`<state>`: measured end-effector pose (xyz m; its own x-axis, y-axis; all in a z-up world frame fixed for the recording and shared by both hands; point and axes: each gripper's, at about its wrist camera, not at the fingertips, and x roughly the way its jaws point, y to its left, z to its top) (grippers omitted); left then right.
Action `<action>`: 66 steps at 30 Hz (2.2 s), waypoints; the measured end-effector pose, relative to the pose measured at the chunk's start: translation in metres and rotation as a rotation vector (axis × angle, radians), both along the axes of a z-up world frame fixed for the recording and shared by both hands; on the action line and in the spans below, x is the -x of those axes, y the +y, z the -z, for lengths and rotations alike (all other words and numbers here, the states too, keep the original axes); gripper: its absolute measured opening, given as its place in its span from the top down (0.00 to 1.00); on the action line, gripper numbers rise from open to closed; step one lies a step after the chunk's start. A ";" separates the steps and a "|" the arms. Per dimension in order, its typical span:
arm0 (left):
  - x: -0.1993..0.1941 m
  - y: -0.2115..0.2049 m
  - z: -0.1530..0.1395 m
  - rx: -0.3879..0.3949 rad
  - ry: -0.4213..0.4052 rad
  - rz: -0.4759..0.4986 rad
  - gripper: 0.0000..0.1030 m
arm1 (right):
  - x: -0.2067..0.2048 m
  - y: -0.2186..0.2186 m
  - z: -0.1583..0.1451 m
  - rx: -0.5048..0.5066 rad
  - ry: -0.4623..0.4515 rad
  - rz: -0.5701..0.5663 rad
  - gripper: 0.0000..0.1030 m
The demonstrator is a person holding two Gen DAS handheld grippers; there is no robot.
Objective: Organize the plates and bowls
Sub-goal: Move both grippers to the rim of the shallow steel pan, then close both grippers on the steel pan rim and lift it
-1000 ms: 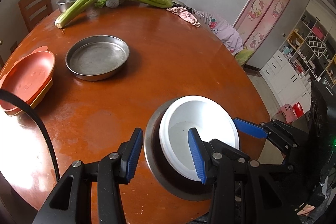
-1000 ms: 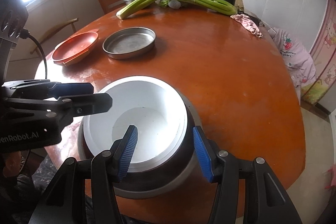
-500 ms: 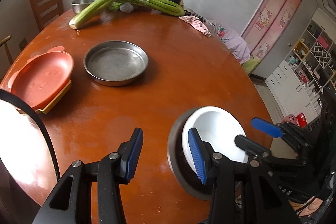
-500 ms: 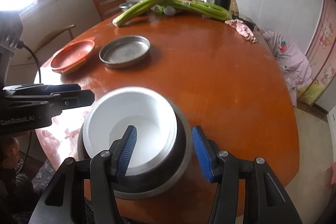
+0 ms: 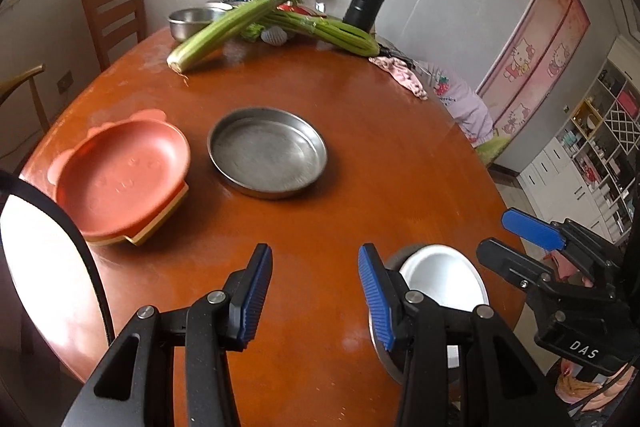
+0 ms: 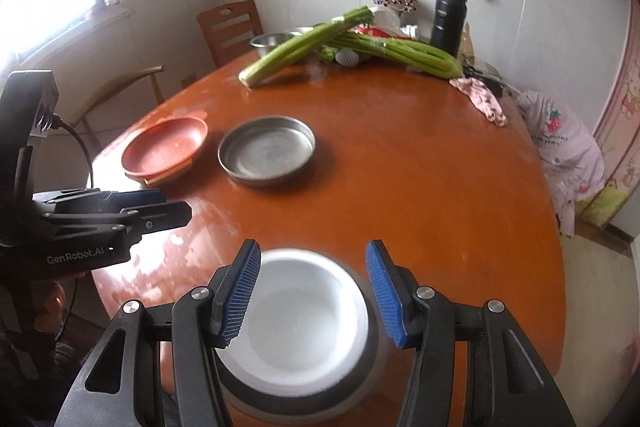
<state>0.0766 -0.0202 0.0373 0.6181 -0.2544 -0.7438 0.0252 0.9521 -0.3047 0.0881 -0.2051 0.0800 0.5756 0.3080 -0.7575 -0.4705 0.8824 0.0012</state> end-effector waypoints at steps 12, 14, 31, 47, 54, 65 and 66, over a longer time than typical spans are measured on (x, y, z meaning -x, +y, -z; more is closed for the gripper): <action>-0.038 0.042 -0.028 -0.039 -0.039 -0.036 0.56 | -0.040 0.050 -0.031 -0.019 -0.009 -0.045 0.45; -0.046 0.047 -0.030 -0.047 -0.038 -0.035 0.56 | -0.051 0.059 -0.035 -0.011 -0.013 -0.039 0.45; -0.116 0.066 -0.028 -0.082 -0.015 -0.005 0.56 | -0.127 0.096 -0.028 0.059 0.034 0.000 0.45; -0.167 0.064 0.027 -0.095 0.137 0.007 0.56 | -0.167 0.108 0.054 0.137 0.256 0.016 0.45; -0.181 0.061 0.045 -0.139 0.175 0.003 0.56 | -0.176 0.116 0.084 0.173 0.336 0.015 0.45; -0.193 0.051 0.064 -0.161 0.223 0.025 0.56 | -0.188 0.116 0.114 0.189 0.432 0.044 0.45; -0.194 0.051 0.065 -0.159 0.227 0.026 0.56 | -0.189 0.117 0.115 0.187 0.436 0.041 0.45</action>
<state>0.2706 0.0308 -0.0280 0.4256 -0.1365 -0.8945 -0.0017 0.9884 -0.1517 0.2772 -0.0880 -0.0355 0.2002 0.1267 -0.9715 -0.4261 0.9042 0.0301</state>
